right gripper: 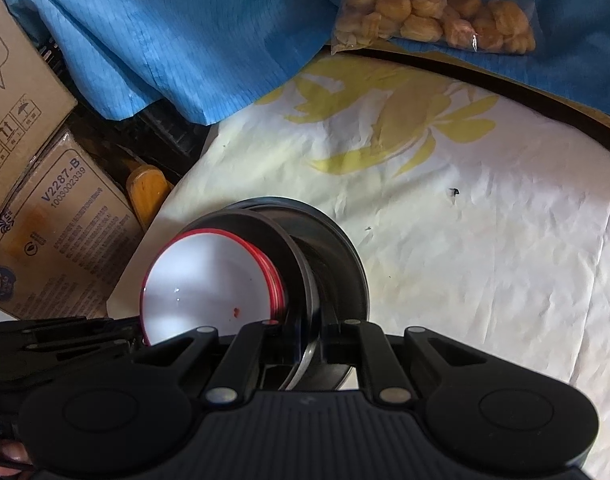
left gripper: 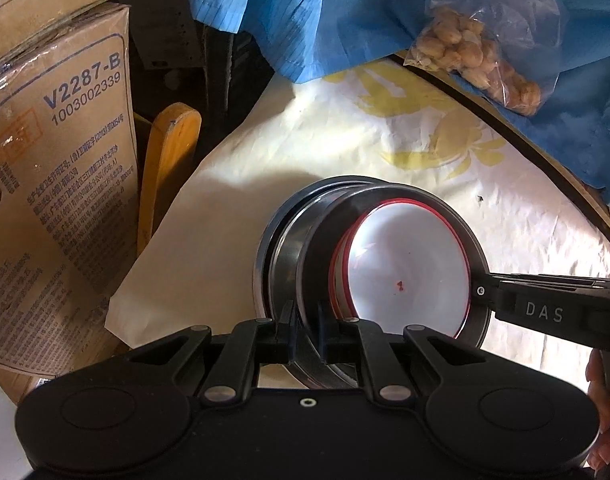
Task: Organize plates and bowls
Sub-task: 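Lower the steel bowl onto the steel plate stack with both tools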
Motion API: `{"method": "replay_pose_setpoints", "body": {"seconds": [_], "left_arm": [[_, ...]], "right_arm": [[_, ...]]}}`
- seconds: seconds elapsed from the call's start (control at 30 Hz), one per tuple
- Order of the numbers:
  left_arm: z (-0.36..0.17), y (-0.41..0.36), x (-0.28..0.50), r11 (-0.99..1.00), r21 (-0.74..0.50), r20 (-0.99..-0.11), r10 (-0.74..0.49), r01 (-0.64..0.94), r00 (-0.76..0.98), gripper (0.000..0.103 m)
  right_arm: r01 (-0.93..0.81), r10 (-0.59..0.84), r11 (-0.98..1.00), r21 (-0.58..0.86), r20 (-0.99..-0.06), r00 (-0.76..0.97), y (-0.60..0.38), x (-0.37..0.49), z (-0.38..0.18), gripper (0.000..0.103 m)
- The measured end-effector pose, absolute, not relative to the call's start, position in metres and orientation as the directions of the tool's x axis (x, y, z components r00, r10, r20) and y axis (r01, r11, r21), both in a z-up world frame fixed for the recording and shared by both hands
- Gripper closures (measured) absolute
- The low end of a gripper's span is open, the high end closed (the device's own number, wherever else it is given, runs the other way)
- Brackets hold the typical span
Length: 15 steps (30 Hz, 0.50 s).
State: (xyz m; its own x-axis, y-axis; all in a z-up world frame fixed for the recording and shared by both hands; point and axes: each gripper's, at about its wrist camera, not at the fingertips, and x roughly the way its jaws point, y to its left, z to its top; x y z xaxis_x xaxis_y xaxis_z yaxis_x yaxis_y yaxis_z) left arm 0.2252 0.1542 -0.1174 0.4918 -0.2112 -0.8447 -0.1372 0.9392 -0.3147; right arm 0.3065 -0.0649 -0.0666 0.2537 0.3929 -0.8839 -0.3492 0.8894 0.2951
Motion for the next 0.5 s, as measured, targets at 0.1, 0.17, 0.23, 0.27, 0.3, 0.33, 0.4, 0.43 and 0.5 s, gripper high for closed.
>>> {"method": "replay_pose_setpoints", "body": {"seconds": [0.1, 0.17, 0.23, 0.27, 0.3, 0.33, 0.4, 0.43, 0.5], "left_arm": [[-0.1185, 0.1543, 0.2264, 0.940, -0.314, -0.846, -0.212, -0.136, 0.489, 0.093], [-0.1191, 0.1539, 0.2271, 0.940, -0.314, -0.847, -0.213, -0.136, 0.486, 0.093], [-0.1197, 0.1538, 0.2279, 0.940, -0.314, -0.848, -0.214, -0.136, 0.485, 0.093], [-0.1199, 0.1535, 0.2280, 0.940, -0.314, -0.848, -0.214, -0.135, 0.484, 0.093], [-0.1203, 0.1535, 0.2285, 0.939, -0.315, -0.849, -0.215, -0.135, 0.483, 0.093], [-0.1204, 0.1531, 0.2289, 0.939, -0.315, -0.849, -0.215, -0.136, 0.482, 0.093], [-0.1205, 0.1527, 0.2288, 0.939, -0.315, -0.850, -0.215, -0.137, 0.481, 0.093], [-0.1209, 0.1526, 0.2289, 0.939, -0.316, -0.850, -0.215, -0.137, 0.481, 0.093], [-0.1216, 0.1523, 0.2296, 0.939, -0.315, -0.851, -0.215, -0.137, 0.479, 0.093]], "right_arm": [[-0.348, 0.391, 0.890, 0.295, -0.885, 0.252, -0.0645, 0.3082, -0.0675, 0.094], [-0.347, 0.390, 0.891, 0.294, -0.886, 0.251, -0.0641, 0.3092, -0.0682, 0.094], [-0.344, 0.389, 0.892, 0.294, -0.887, 0.249, -0.0641, 0.3102, -0.0693, 0.094], [-0.343, 0.389, 0.892, 0.295, -0.887, 0.248, -0.0643, 0.3106, -0.0696, 0.094], [-0.342, 0.389, 0.892, 0.295, -0.887, 0.248, -0.0644, 0.3104, -0.0701, 0.094], [-0.343, 0.388, 0.892, 0.294, -0.888, 0.247, -0.0641, 0.3104, -0.0704, 0.094], [-0.341, 0.388, 0.892, 0.296, -0.888, 0.246, -0.0642, 0.3110, -0.0713, 0.094], [-0.339, 0.389, 0.892, 0.297, -0.888, 0.245, -0.0643, 0.3113, -0.0717, 0.094], [-0.339, 0.389, 0.892, 0.298, -0.888, 0.245, -0.0642, 0.3117, -0.0723, 0.094]]}}
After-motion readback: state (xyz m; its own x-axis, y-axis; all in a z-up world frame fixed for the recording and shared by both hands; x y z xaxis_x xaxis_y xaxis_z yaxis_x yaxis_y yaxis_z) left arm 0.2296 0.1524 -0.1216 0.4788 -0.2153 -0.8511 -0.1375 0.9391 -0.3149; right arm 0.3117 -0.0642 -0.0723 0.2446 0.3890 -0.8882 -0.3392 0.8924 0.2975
